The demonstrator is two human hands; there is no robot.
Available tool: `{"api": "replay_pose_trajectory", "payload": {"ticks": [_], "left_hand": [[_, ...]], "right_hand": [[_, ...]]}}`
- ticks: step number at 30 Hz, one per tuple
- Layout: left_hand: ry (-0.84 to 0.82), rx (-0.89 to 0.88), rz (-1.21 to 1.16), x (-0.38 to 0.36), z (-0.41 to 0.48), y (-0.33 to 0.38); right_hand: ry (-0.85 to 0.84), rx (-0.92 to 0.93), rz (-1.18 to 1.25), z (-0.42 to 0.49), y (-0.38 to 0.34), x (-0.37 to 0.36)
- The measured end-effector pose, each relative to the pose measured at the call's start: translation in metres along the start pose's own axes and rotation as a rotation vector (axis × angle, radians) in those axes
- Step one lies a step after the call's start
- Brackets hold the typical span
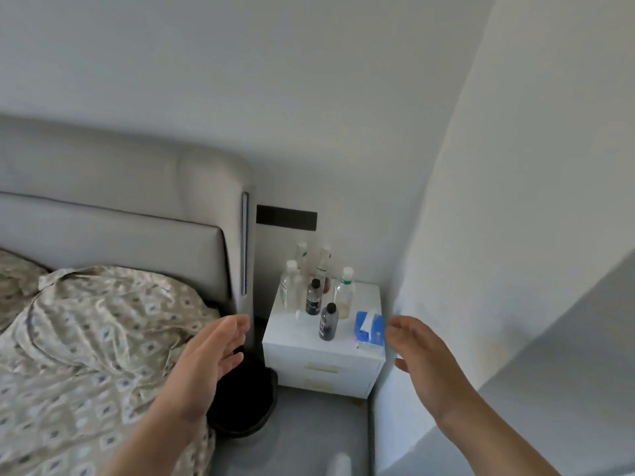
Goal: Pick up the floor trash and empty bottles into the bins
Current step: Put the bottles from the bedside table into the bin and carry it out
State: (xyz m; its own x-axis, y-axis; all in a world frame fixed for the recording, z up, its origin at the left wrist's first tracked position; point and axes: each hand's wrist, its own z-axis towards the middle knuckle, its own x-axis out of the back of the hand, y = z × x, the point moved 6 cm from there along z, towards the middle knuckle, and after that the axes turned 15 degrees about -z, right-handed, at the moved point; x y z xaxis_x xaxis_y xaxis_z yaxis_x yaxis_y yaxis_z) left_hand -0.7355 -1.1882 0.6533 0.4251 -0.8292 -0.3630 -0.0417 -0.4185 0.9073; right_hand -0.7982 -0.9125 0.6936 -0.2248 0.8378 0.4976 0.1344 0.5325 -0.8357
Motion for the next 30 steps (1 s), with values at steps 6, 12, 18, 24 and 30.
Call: {"api": "replay_pose_trajectory", "payload": {"ticks": [6,12,18,24,30], "left_hand": [[0.118,0.02,0.033,-0.006,0.103,0.003],[0.211,0.077,0.005,-0.012,0.195,-0.008],[0.244,0.182,0.049,-0.002,0.281,-0.068],[0.16,0.285,0.321,0.017,0.372,-0.182],[0.001,0.285,0.804,-0.003,0.441,-0.29]], "right_hand": [[-0.07,-0.023,0.022,0.148,-0.004,-0.03],[-0.137,-0.075,0.024,0.267,-0.005,-0.057],[-0.083,-0.222,0.008,0.349,0.05,-0.092],[-0.068,-0.252,-0.19,0.405,0.147,-0.158],[-0.099,-0.149,-0.487,0.443,0.217,-0.21]]}}
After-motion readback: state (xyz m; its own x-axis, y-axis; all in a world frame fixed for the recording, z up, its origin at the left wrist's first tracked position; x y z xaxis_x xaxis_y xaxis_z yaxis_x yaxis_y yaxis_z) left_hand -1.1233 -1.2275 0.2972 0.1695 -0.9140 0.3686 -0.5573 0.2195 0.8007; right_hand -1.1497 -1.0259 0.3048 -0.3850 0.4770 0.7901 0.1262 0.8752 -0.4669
